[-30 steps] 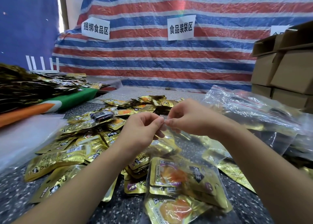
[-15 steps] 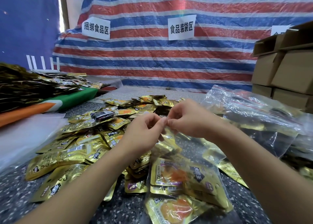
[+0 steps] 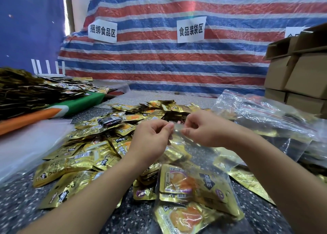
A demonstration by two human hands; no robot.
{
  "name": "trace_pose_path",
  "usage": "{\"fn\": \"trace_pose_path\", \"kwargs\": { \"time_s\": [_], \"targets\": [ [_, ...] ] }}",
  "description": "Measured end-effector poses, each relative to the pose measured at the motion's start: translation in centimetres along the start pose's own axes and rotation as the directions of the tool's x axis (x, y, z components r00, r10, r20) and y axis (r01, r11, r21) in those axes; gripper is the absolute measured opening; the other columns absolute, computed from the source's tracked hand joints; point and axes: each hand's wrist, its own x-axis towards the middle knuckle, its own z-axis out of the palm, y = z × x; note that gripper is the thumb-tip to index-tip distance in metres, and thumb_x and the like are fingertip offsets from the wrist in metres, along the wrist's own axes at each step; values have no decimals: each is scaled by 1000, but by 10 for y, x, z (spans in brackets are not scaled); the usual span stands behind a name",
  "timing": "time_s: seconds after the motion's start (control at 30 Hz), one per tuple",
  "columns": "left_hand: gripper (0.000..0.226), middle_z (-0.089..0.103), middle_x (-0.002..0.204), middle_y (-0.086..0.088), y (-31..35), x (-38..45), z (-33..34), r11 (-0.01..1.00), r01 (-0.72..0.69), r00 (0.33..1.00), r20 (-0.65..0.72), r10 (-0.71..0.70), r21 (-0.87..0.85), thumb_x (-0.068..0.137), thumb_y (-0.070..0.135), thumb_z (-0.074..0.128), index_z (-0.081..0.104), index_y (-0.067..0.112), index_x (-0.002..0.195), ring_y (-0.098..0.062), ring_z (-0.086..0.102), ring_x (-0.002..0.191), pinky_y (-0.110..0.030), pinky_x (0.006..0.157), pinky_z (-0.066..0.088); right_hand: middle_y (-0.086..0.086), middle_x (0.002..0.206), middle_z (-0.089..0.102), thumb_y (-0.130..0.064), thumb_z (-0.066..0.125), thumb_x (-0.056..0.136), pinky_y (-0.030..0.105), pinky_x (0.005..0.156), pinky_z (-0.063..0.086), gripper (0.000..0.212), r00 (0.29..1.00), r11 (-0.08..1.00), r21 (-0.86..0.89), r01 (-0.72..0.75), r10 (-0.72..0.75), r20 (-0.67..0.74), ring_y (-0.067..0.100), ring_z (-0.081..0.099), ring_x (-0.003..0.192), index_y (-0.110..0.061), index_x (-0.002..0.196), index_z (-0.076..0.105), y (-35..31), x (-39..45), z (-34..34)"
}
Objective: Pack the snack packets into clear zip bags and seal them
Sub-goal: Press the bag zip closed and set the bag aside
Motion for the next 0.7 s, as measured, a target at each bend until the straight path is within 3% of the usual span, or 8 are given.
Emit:
{"fn": "trace_pose_path", "kwargs": {
  "time_s": [0.07,0.17,0.23,0.3,0.5,0.7],
  "targets": [
    [33,66,65,-13,0,0,-1,1000,-20,1000,-22,20,1,97,16,59,69,12,66,-24,60,57,-35,58,50,-6,71,59,-35,58,98,26,54,37,24,1000,1000,-21,-3,3,5,9,51,63,-23,77,57,1,-4,-3],
    [33,66,63,-5,0,-2,-1,999,-36,998,-43,36,12,97,17,60,69,19,65,-11,60,55,-27,57,49,-7,71,57,-34,57,98,25,53,35,25,1000,997,-72,-11,11,-12,8,48,63,-23,76,56,6,-11,-7],
    [32,65,62,-3,2,-3,-1,999,-33,998,-57,34,20,97,17,60,69,21,66,-13,60,56,-24,56,48,-4,72,57,-32,57,98,28,57,39,24,999,997,-70,-32,31,-14,10,49,65,-22,77,57,14,-17,-10],
    [32,66,62,-4,3,-3,-1,999,-34,996,-83,36,22,96,17,61,70,20,65,-18,62,58,-31,58,50,-3,73,57,-31,58,98,31,62,42,23,998,997,-57,-59,58,-22,12,49,66,-22,77,57,23,-25,-12],
    [28,66,63,-7,4,-4,-1,998,-48,995,-83,51,30,96,19,61,72,16,69,-30,63,63,-48,64,53,-6,66,55,-33,61,96,31,58,39,26,991,995,-6,-100,99,-92,10,47,60,-21,73,56,52,-43,-14],
    [27,66,63,-1,3,-3,-2,999,-39,997,-68,41,28,96,18,61,72,19,70,-25,63,63,-41,63,53,1,68,63,-28,64,94,35,64,45,26,983,991,67,-117,125,-137,14,52,62,-17,72,59,77,-60,-11]
  ]
}}
